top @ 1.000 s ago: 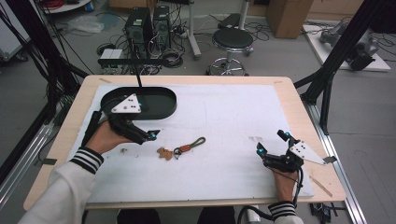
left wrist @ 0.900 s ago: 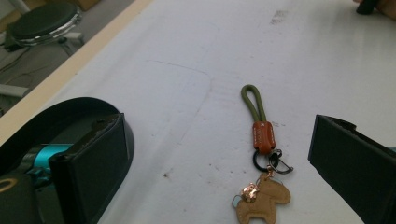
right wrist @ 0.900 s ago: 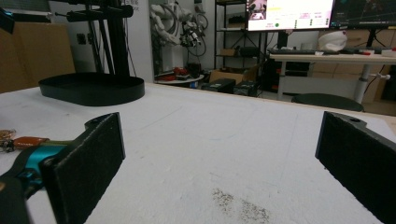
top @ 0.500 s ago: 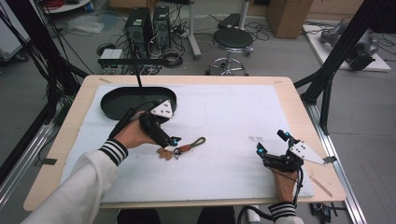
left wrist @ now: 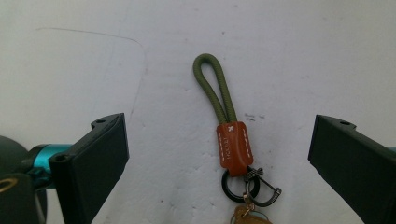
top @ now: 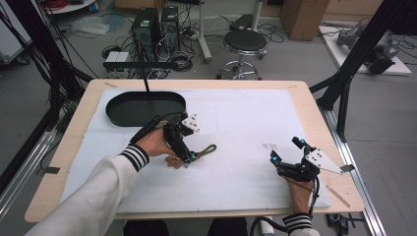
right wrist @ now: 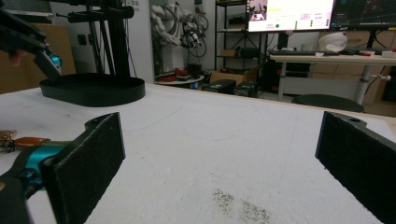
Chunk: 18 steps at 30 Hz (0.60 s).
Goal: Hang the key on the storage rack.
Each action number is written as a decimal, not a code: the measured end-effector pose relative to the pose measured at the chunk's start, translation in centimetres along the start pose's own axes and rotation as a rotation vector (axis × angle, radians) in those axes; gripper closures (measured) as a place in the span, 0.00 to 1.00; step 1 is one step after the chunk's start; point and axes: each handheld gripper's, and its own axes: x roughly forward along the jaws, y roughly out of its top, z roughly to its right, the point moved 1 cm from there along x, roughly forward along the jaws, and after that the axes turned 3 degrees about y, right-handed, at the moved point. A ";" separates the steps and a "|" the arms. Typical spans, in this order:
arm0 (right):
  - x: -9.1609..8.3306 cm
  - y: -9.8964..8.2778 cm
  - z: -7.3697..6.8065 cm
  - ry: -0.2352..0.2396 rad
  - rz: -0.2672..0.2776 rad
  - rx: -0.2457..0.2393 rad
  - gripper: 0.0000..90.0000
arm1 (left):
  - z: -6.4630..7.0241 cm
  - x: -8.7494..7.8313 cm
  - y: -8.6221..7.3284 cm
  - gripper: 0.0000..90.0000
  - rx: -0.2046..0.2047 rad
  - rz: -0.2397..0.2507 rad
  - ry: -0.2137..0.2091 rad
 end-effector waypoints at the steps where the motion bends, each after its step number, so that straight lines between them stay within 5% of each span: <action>1: 0.0 0.0 0.0 0.000 0.001 0.000 0.00 | 0.0 0.2 0.1 0.06 0.004 -0.004 -0.003; 18: 0.0 0.0 0.0 -0.001 -0.004 0.002 0.00 | 0.0 3.3 -0.2 0.06 -0.008 -0.150 -0.057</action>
